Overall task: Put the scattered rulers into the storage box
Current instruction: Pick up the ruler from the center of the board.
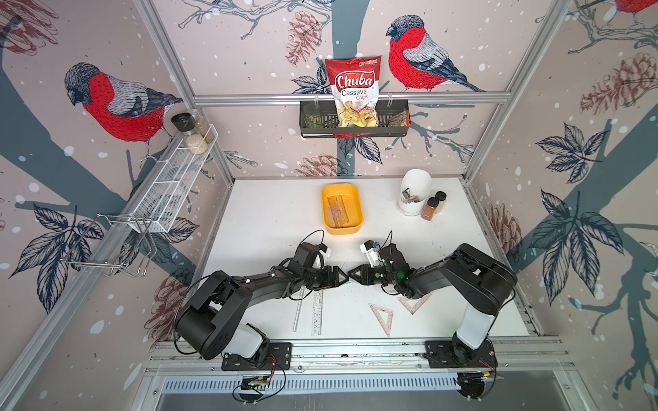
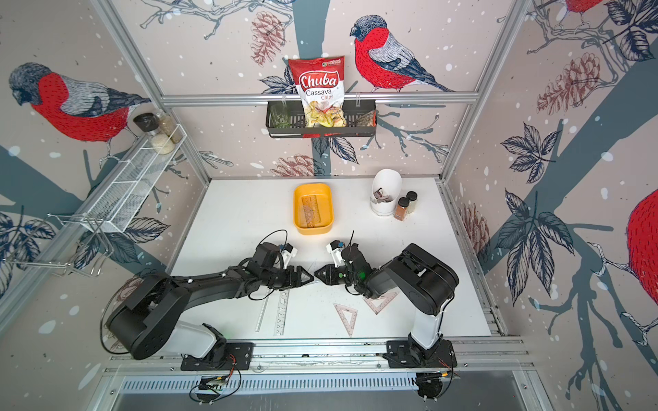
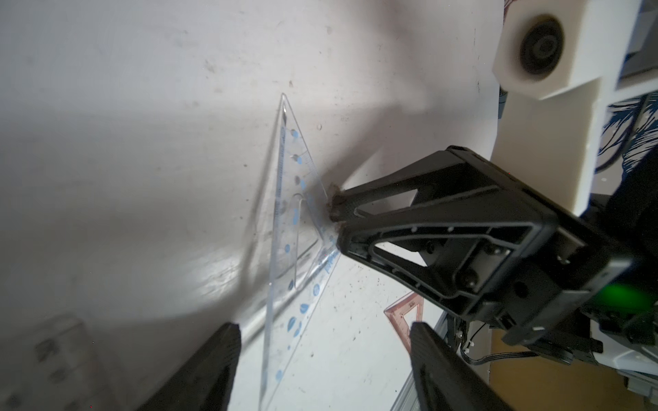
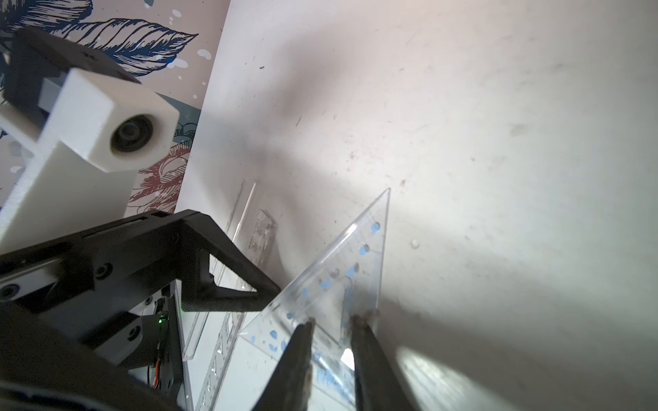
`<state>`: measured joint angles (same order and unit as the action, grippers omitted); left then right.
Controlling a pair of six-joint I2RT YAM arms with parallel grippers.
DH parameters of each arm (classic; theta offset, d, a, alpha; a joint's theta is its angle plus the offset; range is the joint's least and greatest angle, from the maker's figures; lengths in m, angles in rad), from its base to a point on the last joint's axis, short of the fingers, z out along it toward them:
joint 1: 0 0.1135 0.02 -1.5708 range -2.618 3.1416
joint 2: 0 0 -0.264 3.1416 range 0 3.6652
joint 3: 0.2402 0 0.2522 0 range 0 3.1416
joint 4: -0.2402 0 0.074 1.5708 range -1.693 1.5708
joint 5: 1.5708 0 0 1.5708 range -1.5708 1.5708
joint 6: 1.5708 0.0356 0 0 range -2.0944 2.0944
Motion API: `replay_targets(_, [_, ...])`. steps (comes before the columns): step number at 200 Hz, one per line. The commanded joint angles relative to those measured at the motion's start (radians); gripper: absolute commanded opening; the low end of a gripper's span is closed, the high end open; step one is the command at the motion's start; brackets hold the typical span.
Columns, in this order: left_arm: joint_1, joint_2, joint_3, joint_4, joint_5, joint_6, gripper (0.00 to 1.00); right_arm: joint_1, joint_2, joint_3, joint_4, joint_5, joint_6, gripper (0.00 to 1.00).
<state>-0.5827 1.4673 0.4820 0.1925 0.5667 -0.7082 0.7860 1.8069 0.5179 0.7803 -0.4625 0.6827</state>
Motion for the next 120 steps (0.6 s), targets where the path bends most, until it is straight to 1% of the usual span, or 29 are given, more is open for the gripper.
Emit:
replay_targets(1, [-0.006,0.022,-0.020,-0.112,-0.028,-0.027,0.73,0.002,0.010,-0.007,-0.051,0.004,0.005,0.28])
replay_targets(28, [-0.006,0.040,-0.021,-0.090,-0.019,-0.035,0.59,0.002,0.013,-0.013,-0.042,0.002,0.009,0.28])
replay_targets(66, [-0.006,0.062,-0.015,-0.078,-0.017,-0.037,0.29,0.000,0.010,-0.019,-0.039,0.001,0.010,0.28])
replay_targets(87, [-0.006,0.064,-0.011,-0.079,-0.018,-0.039,0.17,-0.005,0.001,-0.019,-0.041,-0.007,0.009,0.28])
replay_targets(109, [-0.006,0.056,-0.005,-0.080,-0.010,-0.049,0.00,-0.017,-0.052,-0.007,-0.078,-0.016,0.000,0.30])
replay_targets(120, [-0.006,0.048,0.003,-0.078,0.003,-0.061,0.00,-0.027,-0.100,-0.005,-0.100,-0.016,-0.003,0.31])
